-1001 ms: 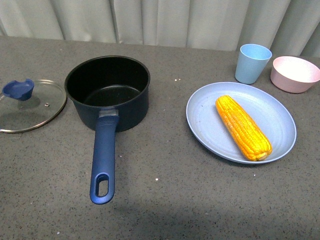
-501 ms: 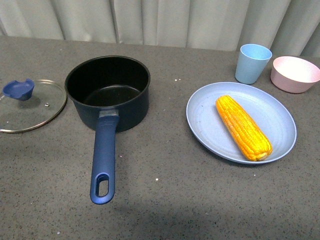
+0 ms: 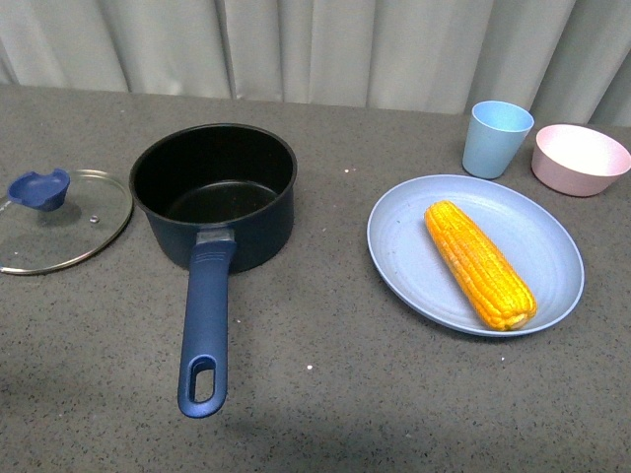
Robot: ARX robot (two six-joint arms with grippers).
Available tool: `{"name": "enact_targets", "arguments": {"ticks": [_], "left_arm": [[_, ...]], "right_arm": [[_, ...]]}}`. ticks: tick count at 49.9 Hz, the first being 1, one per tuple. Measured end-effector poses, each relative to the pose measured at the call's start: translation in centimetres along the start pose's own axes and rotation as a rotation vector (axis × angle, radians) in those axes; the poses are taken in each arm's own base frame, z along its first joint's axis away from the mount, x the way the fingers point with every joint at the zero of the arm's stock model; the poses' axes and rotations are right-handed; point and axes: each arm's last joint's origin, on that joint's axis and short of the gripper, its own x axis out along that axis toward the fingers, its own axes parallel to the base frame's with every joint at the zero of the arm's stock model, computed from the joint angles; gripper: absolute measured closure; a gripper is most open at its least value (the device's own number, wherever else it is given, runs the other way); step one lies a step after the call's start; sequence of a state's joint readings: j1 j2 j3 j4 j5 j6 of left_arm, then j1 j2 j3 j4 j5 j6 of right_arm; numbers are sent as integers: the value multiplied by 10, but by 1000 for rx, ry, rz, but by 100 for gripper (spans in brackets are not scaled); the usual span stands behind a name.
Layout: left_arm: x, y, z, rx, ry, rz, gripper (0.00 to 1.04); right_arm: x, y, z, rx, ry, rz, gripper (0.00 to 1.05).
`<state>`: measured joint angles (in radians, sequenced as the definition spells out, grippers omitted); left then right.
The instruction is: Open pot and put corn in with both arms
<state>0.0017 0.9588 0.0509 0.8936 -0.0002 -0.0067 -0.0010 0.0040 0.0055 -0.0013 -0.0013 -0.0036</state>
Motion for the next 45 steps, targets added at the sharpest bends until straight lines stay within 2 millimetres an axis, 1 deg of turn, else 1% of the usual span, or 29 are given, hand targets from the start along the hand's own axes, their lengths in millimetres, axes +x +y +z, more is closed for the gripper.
{"name": "enact_targets", "arguments": {"ticks": [14,25,45], "left_arm": [[-16,0,1,0,-3,0,101],[-27,0,7,0,-23,-1,101],[-41,0,11,0,-35,-1,101]], "right_arm": [[0,0,0,0,0,0,9],[0,0,0,0,0,0,9],[0,0,0,0,0,0,9]]}}
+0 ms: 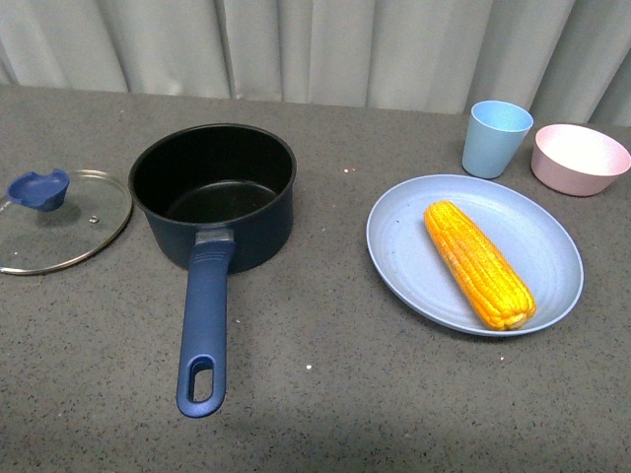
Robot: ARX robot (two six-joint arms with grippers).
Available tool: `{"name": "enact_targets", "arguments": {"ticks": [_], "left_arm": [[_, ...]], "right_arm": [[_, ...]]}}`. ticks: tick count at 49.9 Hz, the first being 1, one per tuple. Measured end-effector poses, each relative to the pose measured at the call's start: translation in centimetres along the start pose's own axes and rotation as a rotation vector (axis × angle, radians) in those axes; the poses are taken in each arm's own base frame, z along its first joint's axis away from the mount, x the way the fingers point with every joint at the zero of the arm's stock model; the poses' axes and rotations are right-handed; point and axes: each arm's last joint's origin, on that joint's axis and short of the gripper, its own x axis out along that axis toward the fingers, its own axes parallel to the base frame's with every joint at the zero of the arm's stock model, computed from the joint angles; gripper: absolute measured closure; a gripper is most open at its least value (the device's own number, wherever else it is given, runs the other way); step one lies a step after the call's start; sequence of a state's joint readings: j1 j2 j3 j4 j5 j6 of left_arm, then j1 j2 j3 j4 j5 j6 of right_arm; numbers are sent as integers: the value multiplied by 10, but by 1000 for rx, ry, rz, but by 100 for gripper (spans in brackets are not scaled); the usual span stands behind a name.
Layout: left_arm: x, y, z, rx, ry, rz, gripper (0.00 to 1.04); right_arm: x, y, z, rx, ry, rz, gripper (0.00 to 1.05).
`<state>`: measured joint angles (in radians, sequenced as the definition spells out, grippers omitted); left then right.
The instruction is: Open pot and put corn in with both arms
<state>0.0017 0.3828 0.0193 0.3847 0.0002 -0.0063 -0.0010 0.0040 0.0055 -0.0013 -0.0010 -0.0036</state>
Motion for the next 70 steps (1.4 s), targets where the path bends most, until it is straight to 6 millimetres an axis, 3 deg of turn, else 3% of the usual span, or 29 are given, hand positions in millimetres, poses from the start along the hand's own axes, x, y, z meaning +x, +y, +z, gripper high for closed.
{"name": "enact_targets", "arguments": {"ticks": [45,49,52,55,58,66,70], "left_arm": [[-25,0,-3,1,5,0,100],[-25,0,-3,1,5,0,85],[-25,0,-3,2,5,0,71],[-25,0,-3,2,5,0,56],[-25,0,-3,2,5,0,44],[-25,0,-3,2,5,0,7],[-25,0,-3,2,5,0,7]], "right_arm": [[0,0,0,0,0,0,9],[0,0,0,0,0,-1,9],[2,0,-1,-52,110,-193,9],[11,-2,-4,-95,176,-323,9],[25,-5,-1,-89,202,-305,9],[98,-4,4,-30,370,-108,9],[135,-1,-8,14,525,-26,9]]}}
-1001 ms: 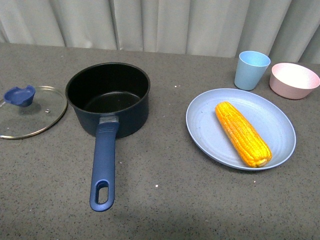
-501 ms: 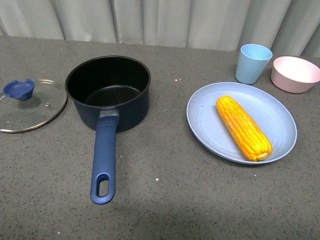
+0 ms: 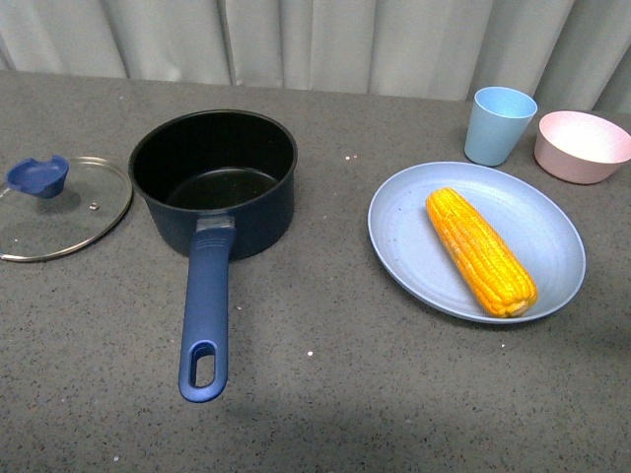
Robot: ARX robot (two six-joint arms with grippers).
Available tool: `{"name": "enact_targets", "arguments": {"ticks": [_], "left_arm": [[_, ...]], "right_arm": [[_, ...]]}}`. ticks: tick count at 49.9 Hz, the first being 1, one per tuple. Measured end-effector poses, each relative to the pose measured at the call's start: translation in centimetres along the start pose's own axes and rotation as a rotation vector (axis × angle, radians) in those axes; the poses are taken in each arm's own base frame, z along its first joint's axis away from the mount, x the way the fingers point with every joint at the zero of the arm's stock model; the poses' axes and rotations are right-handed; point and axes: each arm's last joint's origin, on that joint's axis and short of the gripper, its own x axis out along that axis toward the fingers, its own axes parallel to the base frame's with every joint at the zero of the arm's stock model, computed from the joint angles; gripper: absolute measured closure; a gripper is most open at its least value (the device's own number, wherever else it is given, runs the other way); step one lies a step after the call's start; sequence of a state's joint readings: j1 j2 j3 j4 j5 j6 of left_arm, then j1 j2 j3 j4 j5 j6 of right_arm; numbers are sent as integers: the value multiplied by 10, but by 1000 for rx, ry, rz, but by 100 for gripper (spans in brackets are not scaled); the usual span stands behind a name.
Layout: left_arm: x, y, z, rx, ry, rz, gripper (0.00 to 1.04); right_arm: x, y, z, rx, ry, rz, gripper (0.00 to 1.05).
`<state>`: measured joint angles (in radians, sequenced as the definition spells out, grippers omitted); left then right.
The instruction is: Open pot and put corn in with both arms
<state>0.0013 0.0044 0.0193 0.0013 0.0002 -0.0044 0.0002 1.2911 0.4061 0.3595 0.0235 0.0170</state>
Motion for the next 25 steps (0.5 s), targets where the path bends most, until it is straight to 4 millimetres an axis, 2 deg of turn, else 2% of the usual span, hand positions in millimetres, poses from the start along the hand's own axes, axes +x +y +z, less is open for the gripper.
{"name": "enact_targets", "arguments": {"ticks": [7,13,18,25], "left_arm": [[0,0,0,0,0,0,6],[0,0,0,0,0,0,6],[0,0,0,0,0,0,6],[0,0,0,0,0,0,6]], "right_arm": [[55,16,18,8,179,111,9],[85,31,26,-4,261,162,9],[106,44,22,-25,350,192,9],[132,58,7,-94,485,195,9]]}}
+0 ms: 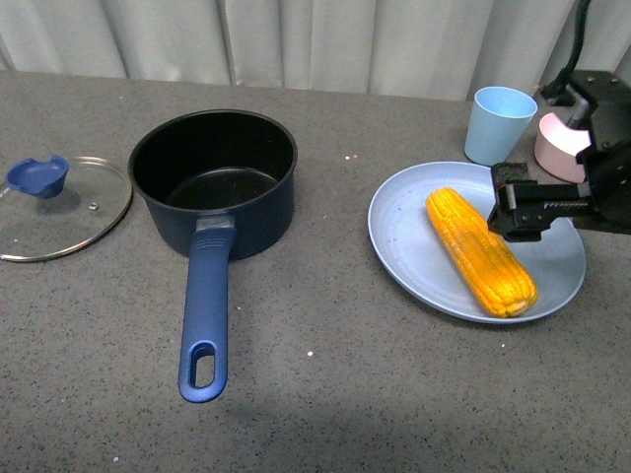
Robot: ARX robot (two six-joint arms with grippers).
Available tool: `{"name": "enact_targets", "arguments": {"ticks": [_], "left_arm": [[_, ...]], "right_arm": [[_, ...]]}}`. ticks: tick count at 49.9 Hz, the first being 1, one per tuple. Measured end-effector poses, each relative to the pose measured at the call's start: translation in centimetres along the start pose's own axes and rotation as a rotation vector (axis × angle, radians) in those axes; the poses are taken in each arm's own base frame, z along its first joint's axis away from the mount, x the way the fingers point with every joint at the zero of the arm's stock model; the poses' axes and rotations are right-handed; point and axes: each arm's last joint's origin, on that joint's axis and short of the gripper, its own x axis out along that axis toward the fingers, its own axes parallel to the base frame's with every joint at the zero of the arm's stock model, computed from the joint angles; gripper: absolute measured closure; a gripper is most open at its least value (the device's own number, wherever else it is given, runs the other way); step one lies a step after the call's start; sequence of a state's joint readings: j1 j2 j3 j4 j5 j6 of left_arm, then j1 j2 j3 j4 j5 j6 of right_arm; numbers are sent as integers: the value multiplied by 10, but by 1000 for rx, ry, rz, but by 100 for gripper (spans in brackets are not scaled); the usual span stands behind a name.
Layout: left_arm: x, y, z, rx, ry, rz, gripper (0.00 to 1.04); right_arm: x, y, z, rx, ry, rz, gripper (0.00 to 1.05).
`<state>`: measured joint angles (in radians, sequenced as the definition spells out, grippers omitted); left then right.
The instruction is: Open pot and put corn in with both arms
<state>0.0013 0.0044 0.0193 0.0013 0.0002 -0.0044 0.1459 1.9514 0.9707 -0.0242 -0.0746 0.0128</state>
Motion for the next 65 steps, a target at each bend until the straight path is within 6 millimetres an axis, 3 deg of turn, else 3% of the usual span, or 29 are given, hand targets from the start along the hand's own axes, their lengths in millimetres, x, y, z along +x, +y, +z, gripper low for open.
{"name": "enact_targets", "arguments": {"ticks": [10,20,30,45,51,56,65], "left_arm": [[0,0,0,0,0,0,6],[0,0,0,0,0,0,6],[0,0,0,0,0,0,6],[0,0,0,0,0,0,6],[0,0,0,0,0,0,6],[0,0,0,0,0,0,6],[0,0,0,0,0,0,6]], "right_arm": [[25,7,6,-47,72,22,9],[36,12,13,-60,83,28,11],[40,16,12,-64,106,37,51],[40,15,11,-39,110,54,82],[32,15,14,11,84,110,89],[8,19,26,59,23,220,93],[-27,48,55,50,-71,477,94]]}}
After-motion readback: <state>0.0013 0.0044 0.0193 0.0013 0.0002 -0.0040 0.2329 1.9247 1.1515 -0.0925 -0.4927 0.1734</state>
